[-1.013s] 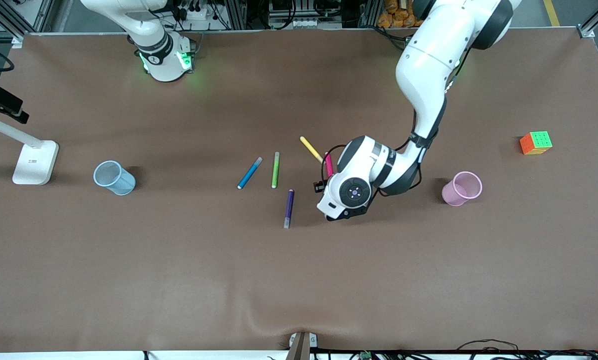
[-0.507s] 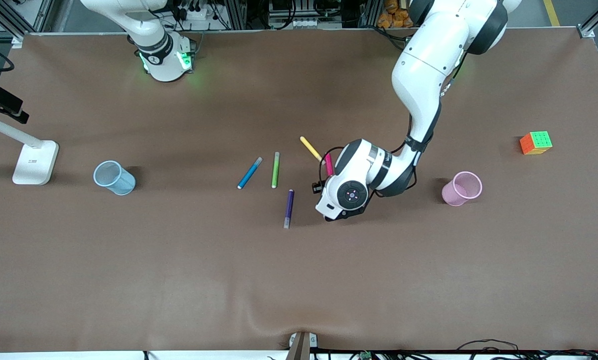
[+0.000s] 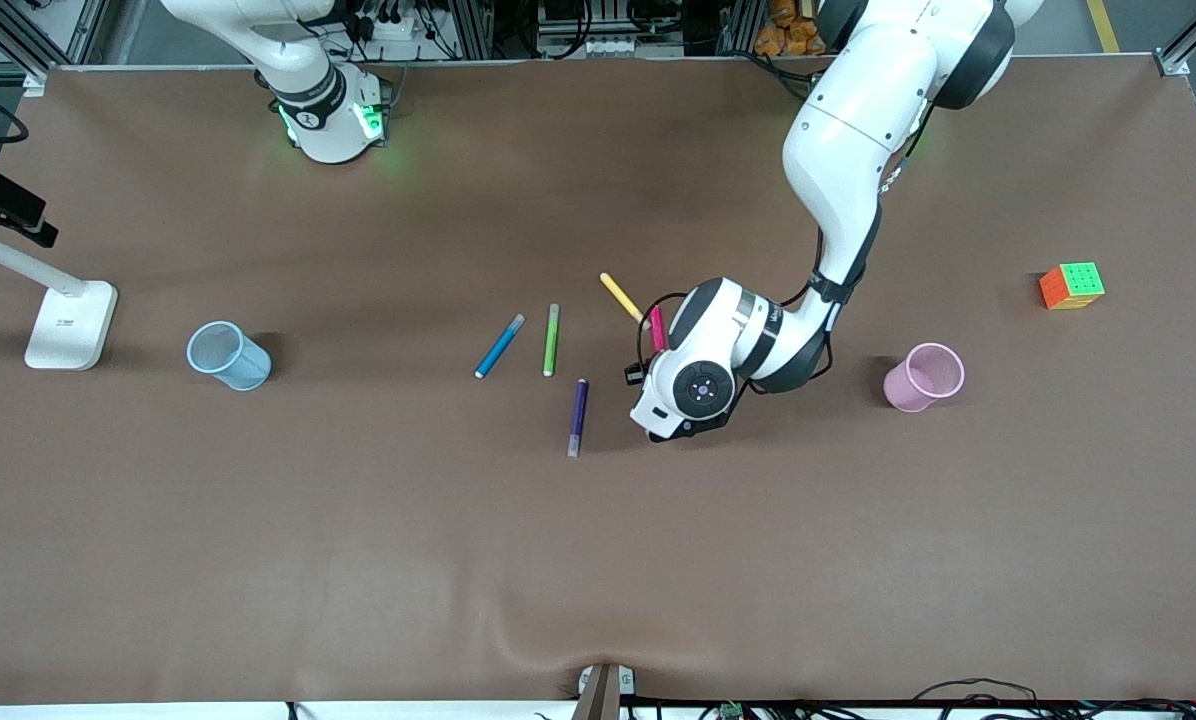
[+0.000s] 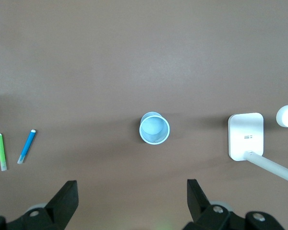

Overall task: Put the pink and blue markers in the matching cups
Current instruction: 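Close the left gripper on the pink marker and lift it, then carry the pink marker to the pink cup while the right gripper reaches the blue marker, then drop the pink marker into the pink cup while the right gripper grasps the blue marker, then carry the blue marker to the blue cup while the left gripper withdraws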

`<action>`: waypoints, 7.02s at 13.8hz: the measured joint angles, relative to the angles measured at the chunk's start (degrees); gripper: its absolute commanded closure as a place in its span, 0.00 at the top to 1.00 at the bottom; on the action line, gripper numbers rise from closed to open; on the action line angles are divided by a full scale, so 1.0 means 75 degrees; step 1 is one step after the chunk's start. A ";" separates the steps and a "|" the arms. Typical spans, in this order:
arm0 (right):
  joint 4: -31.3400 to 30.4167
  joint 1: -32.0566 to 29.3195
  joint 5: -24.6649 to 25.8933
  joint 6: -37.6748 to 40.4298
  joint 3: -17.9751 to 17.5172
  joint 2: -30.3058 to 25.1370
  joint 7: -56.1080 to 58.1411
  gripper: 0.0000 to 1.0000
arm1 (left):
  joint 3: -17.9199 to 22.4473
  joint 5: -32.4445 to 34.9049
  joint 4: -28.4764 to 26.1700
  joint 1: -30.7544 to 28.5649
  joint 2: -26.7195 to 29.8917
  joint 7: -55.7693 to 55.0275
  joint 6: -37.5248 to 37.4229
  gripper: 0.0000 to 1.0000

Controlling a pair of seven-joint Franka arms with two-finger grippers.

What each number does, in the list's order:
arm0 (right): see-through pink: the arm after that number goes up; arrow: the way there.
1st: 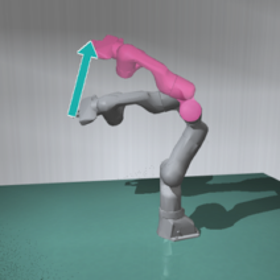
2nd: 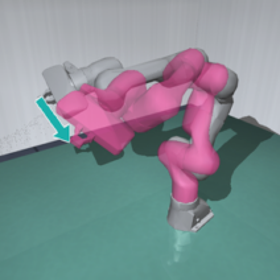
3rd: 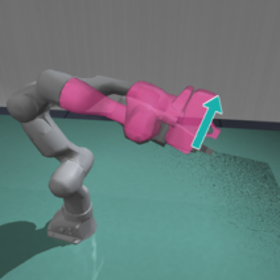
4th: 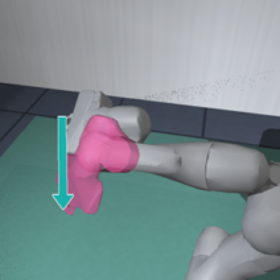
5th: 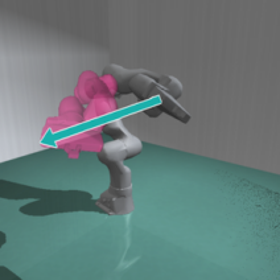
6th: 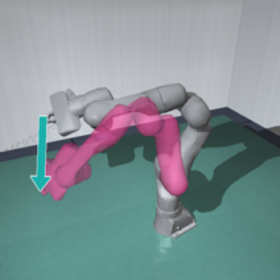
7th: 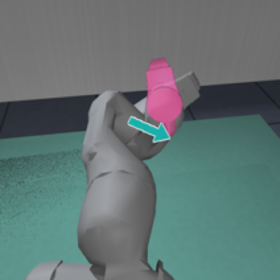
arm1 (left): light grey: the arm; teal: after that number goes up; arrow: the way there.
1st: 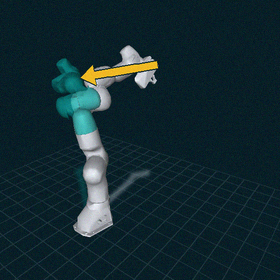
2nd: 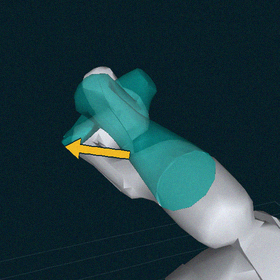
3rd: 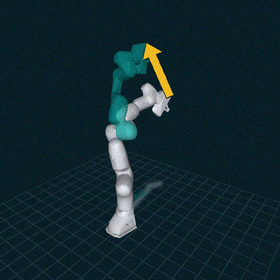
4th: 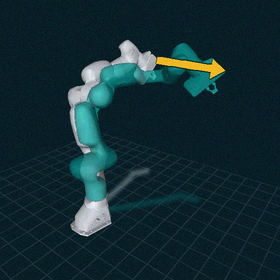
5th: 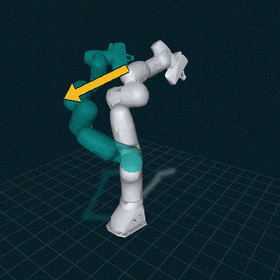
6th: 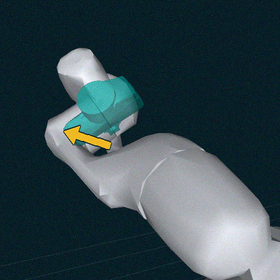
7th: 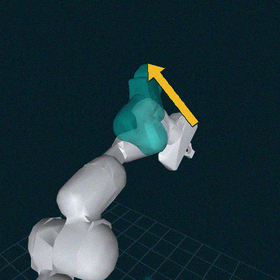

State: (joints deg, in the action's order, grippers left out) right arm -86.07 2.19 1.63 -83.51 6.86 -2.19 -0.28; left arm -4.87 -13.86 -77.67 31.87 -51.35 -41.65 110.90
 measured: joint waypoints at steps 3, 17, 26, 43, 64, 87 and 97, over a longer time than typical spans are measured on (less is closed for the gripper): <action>0.0000 0.0000 0.0000 0.0000 0.0000 0.0000 0.0000 1.00 | 0.0019 0.0000 0.0063 -0.0023 0.0000 0.0004 0.0000 0.00; -0.0011 0.0110 -0.0014 -0.0048 -0.0141 0.0113 0.0020 1.00 | 0.0252 0.0807 0.0348 -0.3011 0.2770 0.1451 -0.1441 0.00; 0.0011 0.0900 -0.0014 -0.1384 -0.0196 0.2338 0.0018 1.00 | 0.0258 0.1818 -0.0539 -0.3637 0.4273 0.1501 -0.1546 0.00; -0.0019 0.2913 -0.1164 -0.2552 -0.0237 0.4058 -0.4384 1.00 | 0.0248 0.2508 -0.6645 -0.4480 0.6037 0.1553 0.4693 0.00; -0.1537 0.4362 -0.1176 -0.4577 -0.0240 0.4785 -0.6649 0.94 | 0.0135 0.2763 -0.5783 -0.4637 0.5588 0.1555 0.3563 1.00; -0.2660 0.5182 -0.1928 -0.5650 -0.0278 0.4941 -0.7023 0.04 | -0.1174 0.2553 -0.1857 -0.4629 0.6551 0.3023 -0.2483 1.00; -0.2450 0.5022 -0.1982 -0.5103 -0.0125 0.4833 -0.7018 0.00 | -0.1089 0.1399 -0.1993 -0.5326 0.7227 0.4522 -0.2675 1.00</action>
State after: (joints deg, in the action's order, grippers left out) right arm -104.44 39.85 -13.24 -121.79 5.93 34.06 -52.91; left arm -13.04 -3.36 -92.62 -8.08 2.85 -7.74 90.83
